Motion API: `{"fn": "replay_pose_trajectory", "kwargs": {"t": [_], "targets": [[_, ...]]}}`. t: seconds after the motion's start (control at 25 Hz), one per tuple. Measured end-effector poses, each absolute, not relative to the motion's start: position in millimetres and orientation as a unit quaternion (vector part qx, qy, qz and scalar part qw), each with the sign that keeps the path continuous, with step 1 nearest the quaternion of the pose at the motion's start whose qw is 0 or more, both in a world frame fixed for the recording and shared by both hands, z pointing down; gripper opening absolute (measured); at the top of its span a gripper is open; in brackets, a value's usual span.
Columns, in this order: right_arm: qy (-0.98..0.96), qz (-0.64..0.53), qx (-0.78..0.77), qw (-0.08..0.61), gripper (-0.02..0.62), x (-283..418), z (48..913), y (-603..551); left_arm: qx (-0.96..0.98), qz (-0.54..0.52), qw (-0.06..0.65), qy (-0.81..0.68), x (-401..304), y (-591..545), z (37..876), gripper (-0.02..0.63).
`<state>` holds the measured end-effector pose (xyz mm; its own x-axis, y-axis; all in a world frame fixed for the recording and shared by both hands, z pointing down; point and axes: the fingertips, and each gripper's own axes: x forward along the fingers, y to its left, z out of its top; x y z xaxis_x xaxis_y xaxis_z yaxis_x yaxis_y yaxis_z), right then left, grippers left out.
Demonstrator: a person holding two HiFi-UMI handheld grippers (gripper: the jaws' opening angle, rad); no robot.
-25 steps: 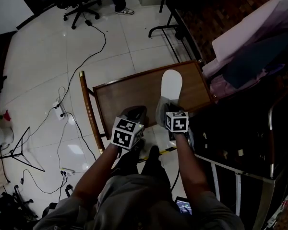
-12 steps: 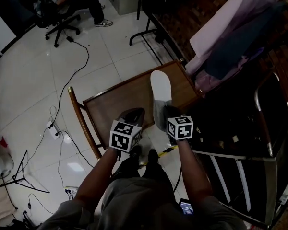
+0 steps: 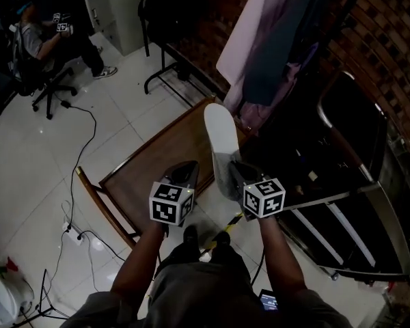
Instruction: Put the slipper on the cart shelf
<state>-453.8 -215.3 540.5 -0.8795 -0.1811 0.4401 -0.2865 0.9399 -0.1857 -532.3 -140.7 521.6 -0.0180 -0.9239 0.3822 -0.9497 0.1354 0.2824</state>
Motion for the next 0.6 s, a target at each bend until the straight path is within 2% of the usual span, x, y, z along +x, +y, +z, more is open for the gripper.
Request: {"fn": "replay_pose_trajectory", "kwargs": {"t": [0.24,0.6], "targets": [[-0.965,0.127,0.14,0.182,0.008,-399,509,-216,0.694,0.037,0.234,-0.68,-487,-167,511,0.008],[-0.956,0.13,0.197,0.176,0.008,-267,494,-201,0.756,0.058,0.226,-0.611,-383,-192,505,0.008]]}}
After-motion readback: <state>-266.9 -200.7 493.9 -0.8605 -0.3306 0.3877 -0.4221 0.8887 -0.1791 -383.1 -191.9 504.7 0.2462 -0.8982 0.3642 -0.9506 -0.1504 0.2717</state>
